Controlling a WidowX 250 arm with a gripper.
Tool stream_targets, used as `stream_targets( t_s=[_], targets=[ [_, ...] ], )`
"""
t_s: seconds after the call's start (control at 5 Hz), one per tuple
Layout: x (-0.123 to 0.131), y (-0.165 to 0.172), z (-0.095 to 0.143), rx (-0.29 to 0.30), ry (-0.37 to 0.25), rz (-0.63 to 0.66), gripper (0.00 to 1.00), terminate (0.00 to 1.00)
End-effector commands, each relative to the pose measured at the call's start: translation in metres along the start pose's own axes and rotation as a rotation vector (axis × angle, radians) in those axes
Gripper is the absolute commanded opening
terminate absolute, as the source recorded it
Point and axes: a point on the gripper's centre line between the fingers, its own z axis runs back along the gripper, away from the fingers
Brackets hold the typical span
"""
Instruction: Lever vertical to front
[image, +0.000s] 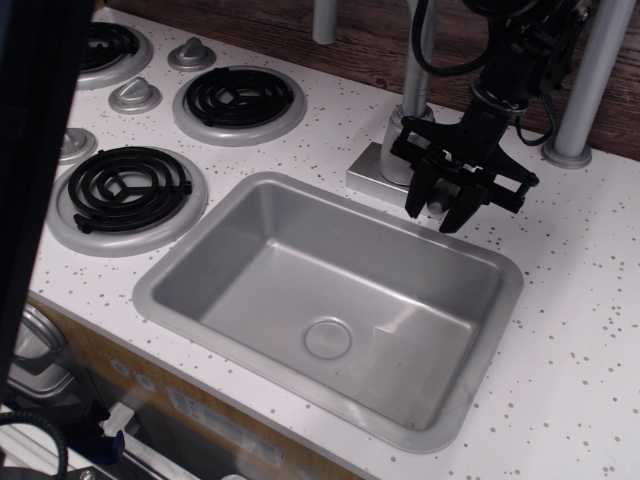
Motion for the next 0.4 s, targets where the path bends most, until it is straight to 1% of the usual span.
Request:
stream_targets(
  t_s=[0.0, 0.2],
  targets=[
    [-0.011, 0.007, 0.042, 0.051, -0.056, 0.064, 1.00, 0.00],
    [-0.023, 0.009, 0.050, 0.078, -0.075, 0.091, 1.00, 0.00]
  ],
)
